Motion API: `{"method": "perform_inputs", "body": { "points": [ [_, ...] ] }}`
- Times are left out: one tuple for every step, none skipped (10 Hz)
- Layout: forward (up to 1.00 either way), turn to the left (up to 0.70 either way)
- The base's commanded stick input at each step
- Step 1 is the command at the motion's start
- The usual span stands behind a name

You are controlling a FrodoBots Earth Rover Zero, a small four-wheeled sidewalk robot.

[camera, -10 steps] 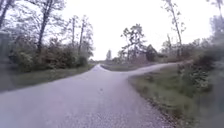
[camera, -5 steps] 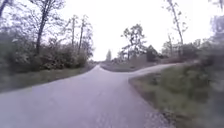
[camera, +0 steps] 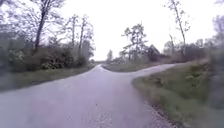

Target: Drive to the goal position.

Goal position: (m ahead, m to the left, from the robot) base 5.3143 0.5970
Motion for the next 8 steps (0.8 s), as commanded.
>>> {"method": "perform_inputs", "body": {
  "points": [
    [1.00, 0.00],
    [1.00, 0.00],
    [1.00, 0.00],
    [1.00, 0.00],
    [1.00, 0.00],
    [1.00, 0.00],
    [1.00, 0.00],
    [1.00, 0.00]
  ]
}}
